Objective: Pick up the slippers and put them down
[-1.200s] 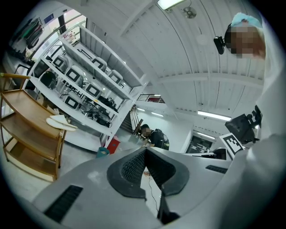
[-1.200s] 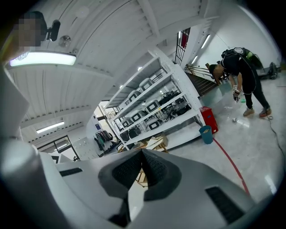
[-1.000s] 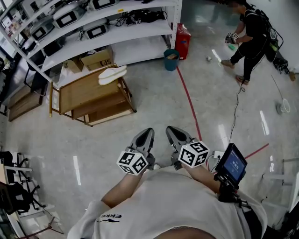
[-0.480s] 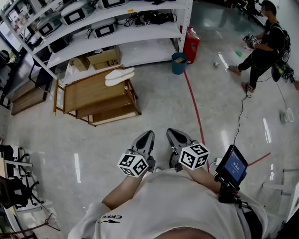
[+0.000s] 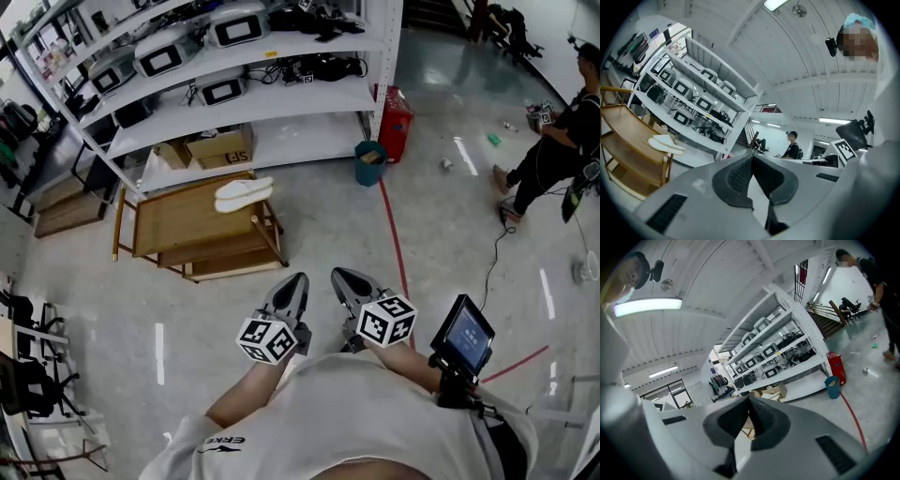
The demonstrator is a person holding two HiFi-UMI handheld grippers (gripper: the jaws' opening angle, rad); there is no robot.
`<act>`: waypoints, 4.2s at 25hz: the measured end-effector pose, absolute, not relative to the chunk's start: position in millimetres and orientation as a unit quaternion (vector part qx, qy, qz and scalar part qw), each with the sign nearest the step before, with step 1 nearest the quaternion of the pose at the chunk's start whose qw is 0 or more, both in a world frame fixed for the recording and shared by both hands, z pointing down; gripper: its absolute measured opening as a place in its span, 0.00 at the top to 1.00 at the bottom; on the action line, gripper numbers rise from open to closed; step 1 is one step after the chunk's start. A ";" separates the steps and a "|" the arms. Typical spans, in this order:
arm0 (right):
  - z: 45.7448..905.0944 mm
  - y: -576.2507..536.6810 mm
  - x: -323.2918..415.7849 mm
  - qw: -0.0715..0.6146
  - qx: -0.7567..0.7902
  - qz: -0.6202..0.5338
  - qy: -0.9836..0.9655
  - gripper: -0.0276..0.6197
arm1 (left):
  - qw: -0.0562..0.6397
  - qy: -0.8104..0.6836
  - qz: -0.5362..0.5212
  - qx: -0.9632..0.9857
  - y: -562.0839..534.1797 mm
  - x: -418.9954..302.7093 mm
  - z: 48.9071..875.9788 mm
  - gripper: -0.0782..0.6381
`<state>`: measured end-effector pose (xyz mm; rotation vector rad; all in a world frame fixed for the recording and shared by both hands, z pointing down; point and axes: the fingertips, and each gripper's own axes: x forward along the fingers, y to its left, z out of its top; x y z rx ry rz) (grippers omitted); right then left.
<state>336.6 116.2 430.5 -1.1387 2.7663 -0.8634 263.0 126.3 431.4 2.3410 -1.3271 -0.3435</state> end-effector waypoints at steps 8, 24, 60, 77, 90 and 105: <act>423.0 51.1 379.1 0.011 -0.350 -0.281 0.893 0.95 | 0.210 -0.497 -0.131 0.832 64.5 303.9 421.9 0.89; 447.4 -9.0 379.8 0.002 -0.317 -0.326 0.891 0.95 | 0.230 -0.543 -0.112 0.800 12.6 300.1 440.4 0.89; 463.8 -171.6 182.7 -0.077 -0.276 -0.319 0.903 0.95 | 0.247 -0.608 -0.160 0.738 -121.3 93.0 457.3 0.89; 471.1 -275.6 114.7 -0.114 -0.180 -0.314 0.925 0.95 | 0.233 -0.694 -0.180 0.657 -195.7 35.4 464.3 0.89; 508.5 -319.5 88.7 -0.166 -0.135 -0.325 0.921 0.95 | 0.257 -0.739 -0.178 0.597 -222.2 16.1 491.7 0.89; 574.2 -351.9 75.4 -0.240 -0.108 -0.343 0.902 0.95 | 0.314 -0.765 -0.153 0.540 -235.5 15.1 546.4 0.89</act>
